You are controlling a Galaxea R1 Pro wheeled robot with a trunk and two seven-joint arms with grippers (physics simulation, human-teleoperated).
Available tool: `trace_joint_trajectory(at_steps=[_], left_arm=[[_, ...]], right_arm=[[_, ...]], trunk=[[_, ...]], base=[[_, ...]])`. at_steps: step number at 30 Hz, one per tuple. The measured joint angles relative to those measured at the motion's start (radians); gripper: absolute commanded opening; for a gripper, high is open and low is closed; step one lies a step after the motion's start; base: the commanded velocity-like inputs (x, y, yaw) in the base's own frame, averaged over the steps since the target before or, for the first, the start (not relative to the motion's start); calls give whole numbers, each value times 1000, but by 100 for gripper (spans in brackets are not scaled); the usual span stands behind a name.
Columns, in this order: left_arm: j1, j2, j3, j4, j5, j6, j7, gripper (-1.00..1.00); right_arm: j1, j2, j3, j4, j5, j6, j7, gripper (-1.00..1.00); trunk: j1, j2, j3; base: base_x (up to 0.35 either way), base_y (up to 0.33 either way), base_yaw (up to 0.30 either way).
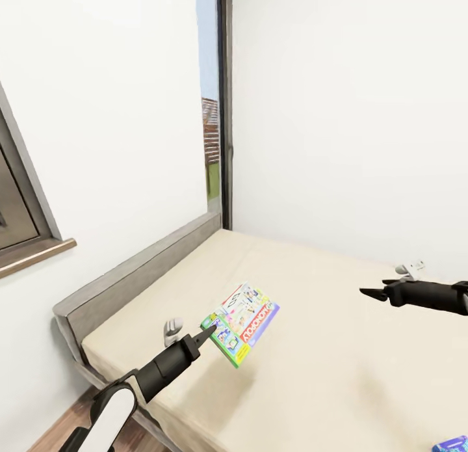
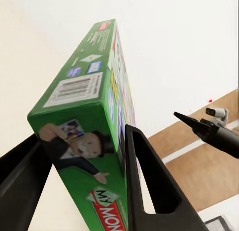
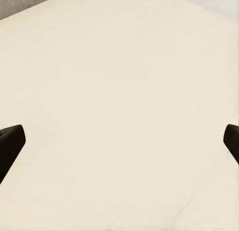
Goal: Put all the toys in the child's room - the three board games (two on the bed and one on the table), the two jigsaw puzzles on the table, and the tennis ball on the table - inside the toy box on the table in the child's room.
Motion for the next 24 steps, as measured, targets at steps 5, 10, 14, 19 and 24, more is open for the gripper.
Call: trace_joint_trajectory(at_steps=[5, 10, 14, 19, 24], left_arm=[[0, 0, 0, 0, -1, 0, 0, -100], [0, 0, 0, 0, -1, 0, 0, -100], [0, 0, 0, 0, -1, 0, 0, -100], [0, -1, 0, 1, -2, 0, 0, -100], [0, -2, 0, 2, -3, 0, 0, -100]], right_arm=[[6, 1, -3, -8, 0, 1, 0, 100], [7, 1, -35, -10, -1, 2, 0, 100], [8, 1, -49, -12, -1, 3, 1, 100], [7, 3, -53, -10, 3, 9, -3, 100], [7, 2, -68, -10, 1, 25, -3, 100]], trunk=[[-19, 35, 16], [-38, 70, 31], [-54, 98, 44], [-73, 133, 60], [-92, 168, 75]], base=[[0, 0, -295], [0, 0, -295], [0, 0, -295], [0, 0, -295], [0, 0, -295]])
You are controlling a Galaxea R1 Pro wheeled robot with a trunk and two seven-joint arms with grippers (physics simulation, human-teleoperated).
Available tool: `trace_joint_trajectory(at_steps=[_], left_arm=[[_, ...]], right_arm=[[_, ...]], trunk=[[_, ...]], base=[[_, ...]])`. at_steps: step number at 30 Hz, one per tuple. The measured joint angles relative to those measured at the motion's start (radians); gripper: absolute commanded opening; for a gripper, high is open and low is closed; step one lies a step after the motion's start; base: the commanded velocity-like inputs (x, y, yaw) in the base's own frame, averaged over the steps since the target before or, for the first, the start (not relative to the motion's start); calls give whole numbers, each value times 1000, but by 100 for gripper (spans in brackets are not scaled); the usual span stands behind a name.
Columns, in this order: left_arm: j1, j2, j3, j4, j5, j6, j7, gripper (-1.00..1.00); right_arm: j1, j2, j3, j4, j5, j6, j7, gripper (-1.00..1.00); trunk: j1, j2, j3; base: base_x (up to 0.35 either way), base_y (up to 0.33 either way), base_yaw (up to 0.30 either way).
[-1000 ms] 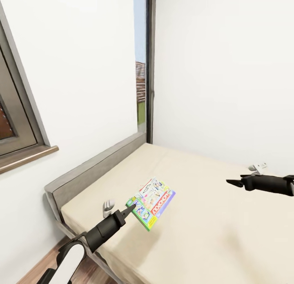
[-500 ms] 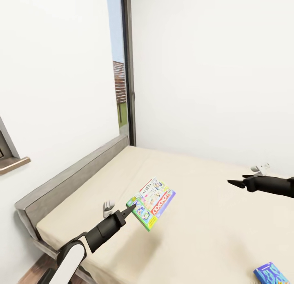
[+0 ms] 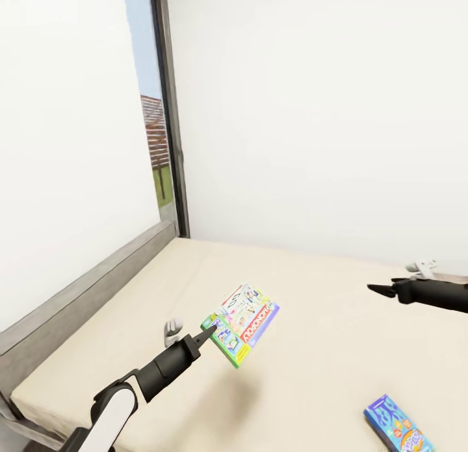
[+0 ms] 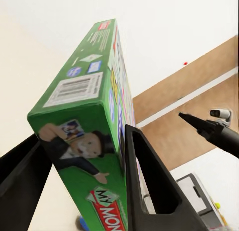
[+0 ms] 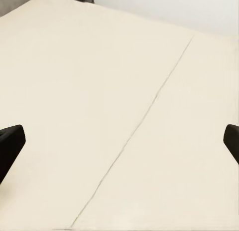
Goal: Put all the toys in the child's room - the three board games (two on the bed and one on the table), the two jigsaw puzzles on the table, and the tennis ball on the table - inside the toy box on the table in the child's room.
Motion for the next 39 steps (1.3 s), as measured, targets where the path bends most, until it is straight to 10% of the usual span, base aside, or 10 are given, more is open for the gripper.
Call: trace_joint_trajectory(at_steps=[13, 21, 26, 35, 39], left_arm=[[0, -1, 0, 0, -1, 0, 0, -100], [0, -2, -1, 0, -2, 0, 1, -100], [0, -2, 0, 1, -1, 0, 9, -100], [0, -2, 0, 4, -1, 0, 25, -100], [0, -1, 0, 4, -1, 0, 25, -100]], right_arm=[[78, 18, -18, -116, -3, 9, 11, 100], [169, 130, -44, -262, 4, 101, -14, 100], [174, 154, -45, -268, 14, 90, -181, 100], [175, 274, -49, -270, 33, -7, -443, 100], [175, 286, -47, -268, 51, -12, -677, 100]], trunk=[[-50, 91, 41], [-81, 147, 66], [-100, 182, 81], [-134, 245, 110], [-150, 273, 122]], base=[[0, 0, -295], [0, 0, -277], [0, 0, -257], [0, 0, -265], [0, 0, -281]])
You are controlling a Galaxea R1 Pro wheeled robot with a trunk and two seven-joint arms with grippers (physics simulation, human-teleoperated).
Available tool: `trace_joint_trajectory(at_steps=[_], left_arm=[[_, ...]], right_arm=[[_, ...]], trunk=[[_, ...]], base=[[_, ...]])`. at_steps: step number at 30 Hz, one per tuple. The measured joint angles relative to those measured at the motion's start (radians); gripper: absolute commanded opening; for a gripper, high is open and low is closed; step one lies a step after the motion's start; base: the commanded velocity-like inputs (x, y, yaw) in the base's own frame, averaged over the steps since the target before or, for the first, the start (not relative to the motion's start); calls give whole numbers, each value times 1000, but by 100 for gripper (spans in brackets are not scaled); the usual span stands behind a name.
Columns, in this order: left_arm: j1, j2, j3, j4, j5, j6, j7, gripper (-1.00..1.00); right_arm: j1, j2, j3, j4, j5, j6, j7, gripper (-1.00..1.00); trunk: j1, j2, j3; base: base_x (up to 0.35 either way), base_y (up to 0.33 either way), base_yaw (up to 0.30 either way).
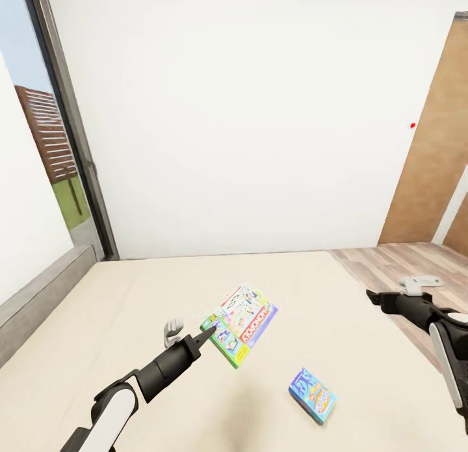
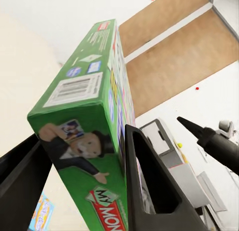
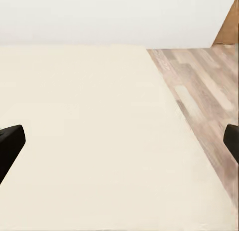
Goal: Put all the toys in the child's room - the three board games (two on the bed and one on the table), the two jigsaw puzzles on the table, and the tennis ball on the table - inside the toy box on the table in the child's room.
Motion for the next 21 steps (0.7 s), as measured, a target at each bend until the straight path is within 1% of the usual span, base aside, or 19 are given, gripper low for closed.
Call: trace_joint_trajectory(at_steps=[1, 2, 4, 6, 7, 8, 10, 21], left_arm=[[0, 0, 0, 0, 0, 0, 0, -100], [0, 0, 0, 0, 0, 0, 0, -100], [0, 0, 0, 0, 0, 1, 0, -100], [0, 1, -1, -1, -1, 1, -2, -100], [0, 1, -1, -1, -1, 1, -2, -100], [0, 0, -2, -1, 0, 0, -3, -100], [0, 0, -2, -1, 0, -1, -2, -100], [0, 0, -1, 0, -1, 0, -1, -100]], right_arm=[[0, 0, 0, 0, 0, 0, -17, 100], [0, 2, 0, 0, 1, 0, -49, 100], [0, 2, 1, 0, 1, 2, -68, 100], [0, 2, 2, 0, 0, 3, -66, 100], [0, 2, 3, 0, 0, 4, -55, 100], [0, 2, -1, -1, 0, 10, 43, 100], [0, 2, -2, -1, 2, 12, 77, 100], [0, 0, 0, -1, 2, 35, 89, 100]], trunk=[[-4, 7, 3], [-8, 14, 6], [-15, 28, 13], [-23, 42, 19], [-27, 49, 22], [-31, 56, 25], [-38, 70, 31], [-81, 147, 66]], base=[[0, 0, -285], [0, 0, -285], [0, 0, -287], [0, 0, -289], [0, 0, -290], [0, 0, -290], [0, 0, -290], [0, 0, -290]])
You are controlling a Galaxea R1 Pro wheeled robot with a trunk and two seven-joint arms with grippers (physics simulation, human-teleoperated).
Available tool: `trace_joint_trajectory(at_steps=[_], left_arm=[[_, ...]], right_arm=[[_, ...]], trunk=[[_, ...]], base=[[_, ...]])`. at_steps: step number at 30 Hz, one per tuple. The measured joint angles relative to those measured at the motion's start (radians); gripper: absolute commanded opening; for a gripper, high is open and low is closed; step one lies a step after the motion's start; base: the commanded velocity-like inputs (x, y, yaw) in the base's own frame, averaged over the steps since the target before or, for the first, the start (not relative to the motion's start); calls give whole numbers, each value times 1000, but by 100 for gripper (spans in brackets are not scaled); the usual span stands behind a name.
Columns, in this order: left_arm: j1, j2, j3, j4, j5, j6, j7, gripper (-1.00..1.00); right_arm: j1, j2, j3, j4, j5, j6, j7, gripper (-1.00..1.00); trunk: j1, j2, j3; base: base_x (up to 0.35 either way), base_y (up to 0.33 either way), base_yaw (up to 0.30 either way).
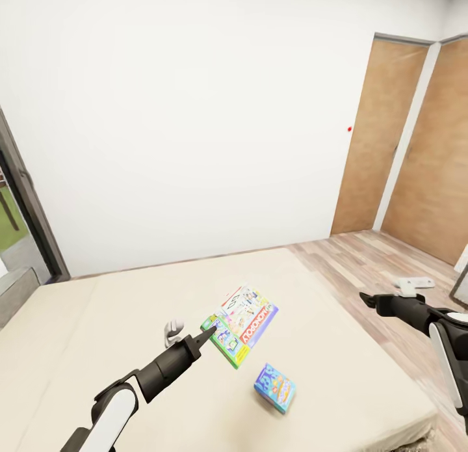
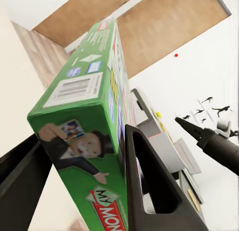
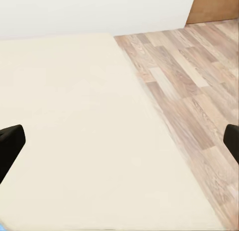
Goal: Put all the toys in the child's room - the three board games (two on the bed and one on the table), the two jigsaw puzzles on the table, and the tennis ball on the table - inside the toy box on the table in the child's room.
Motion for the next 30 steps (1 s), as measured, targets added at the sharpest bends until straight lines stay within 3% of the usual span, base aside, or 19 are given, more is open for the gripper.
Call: trace_joint_trajectory(at_steps=[20, 25, 30], left_arm=[[0, 0, 1, 0, 0, -1, 2, -100], [0, 0, 3, 3, 13, 3, 1, -100], [0, 7, 13, 1, 42, 49, -1, -100]], right_arm=[[0, 1, -3, 0, 0, 1, 0, 100], [0, 0, -4, 0, 0, 1, 0, 100], [0, 0, -5, 0, -1, 5, 0, 100]], trunk=[[-77, 140, 63], [-96, 175, 78], [-115, 210, 94]], base=[[0, 0, -290], [0, 0, -290], [0, 0, -290]])
